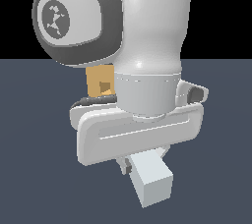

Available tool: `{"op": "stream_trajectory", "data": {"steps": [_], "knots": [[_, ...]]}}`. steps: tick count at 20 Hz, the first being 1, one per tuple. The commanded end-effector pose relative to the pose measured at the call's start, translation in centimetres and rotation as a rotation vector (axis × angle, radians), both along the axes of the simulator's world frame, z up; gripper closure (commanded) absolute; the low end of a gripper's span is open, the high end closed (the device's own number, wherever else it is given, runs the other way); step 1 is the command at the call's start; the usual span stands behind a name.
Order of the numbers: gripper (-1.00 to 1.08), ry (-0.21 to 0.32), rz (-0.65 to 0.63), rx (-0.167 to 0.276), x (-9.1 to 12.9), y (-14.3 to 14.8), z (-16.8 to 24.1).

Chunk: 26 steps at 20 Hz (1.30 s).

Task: Insert the peg into the horizontal hole in a box.

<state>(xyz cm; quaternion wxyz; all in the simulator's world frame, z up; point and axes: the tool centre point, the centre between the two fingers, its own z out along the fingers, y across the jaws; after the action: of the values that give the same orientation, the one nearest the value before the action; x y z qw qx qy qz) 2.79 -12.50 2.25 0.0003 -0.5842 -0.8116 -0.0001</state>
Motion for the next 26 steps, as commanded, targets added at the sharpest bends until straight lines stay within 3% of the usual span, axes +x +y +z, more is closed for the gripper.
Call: {"op": "stream_trajectory", "data": {"steps": [1,14,26], "knots": [[1.08,0.0,0.0,0.0,0.0,0.0,0.0],[1.08,0.0,-0.018,0.0,-0.6,0.3,0.1],[1.08,0.0,-0.15,0.0,-4.9,2.7,1.1]]}}
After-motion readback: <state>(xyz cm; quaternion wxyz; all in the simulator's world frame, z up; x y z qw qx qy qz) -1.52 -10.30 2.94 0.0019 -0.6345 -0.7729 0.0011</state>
